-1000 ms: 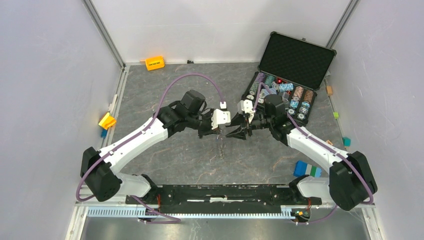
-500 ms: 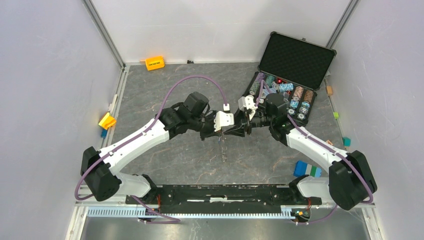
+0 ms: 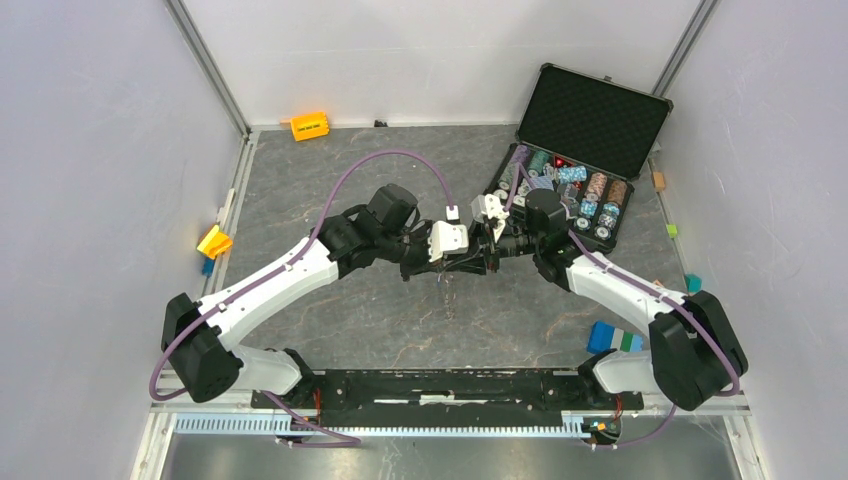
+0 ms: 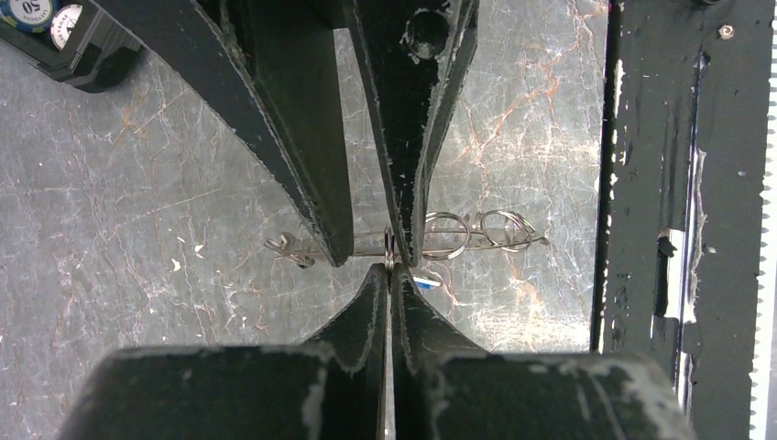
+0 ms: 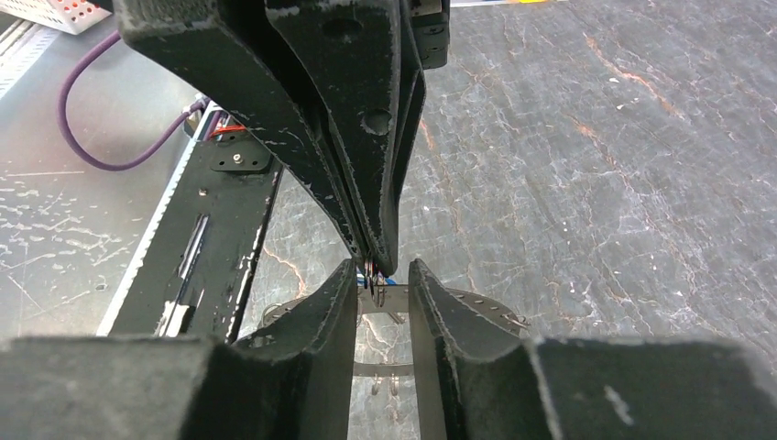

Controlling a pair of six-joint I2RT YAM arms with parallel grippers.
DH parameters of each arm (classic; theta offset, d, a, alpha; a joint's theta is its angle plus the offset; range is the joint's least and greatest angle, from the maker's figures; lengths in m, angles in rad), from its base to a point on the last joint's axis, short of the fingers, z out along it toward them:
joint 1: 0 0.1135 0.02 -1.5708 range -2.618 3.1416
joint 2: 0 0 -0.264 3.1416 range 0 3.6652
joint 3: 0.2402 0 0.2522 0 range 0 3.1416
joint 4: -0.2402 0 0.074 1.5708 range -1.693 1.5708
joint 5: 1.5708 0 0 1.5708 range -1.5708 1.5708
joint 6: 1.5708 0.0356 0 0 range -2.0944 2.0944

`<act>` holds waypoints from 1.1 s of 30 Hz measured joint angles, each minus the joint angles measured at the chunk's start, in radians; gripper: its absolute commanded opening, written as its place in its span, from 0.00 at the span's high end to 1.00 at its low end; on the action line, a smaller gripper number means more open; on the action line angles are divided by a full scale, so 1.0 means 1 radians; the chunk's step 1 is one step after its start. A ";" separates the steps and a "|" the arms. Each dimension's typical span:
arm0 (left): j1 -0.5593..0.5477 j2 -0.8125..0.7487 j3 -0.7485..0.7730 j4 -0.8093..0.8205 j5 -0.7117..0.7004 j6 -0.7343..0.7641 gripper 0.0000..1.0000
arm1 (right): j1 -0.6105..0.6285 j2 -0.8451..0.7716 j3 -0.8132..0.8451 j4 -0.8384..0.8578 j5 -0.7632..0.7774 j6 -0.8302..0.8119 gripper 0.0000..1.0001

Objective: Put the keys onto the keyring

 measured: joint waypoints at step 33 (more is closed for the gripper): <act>0.176 -0.050 -0.058 0.075 0.206 0.016 0.50 | -0.006 -0.026 -0.028 0.114 -0.050 0.105 1.00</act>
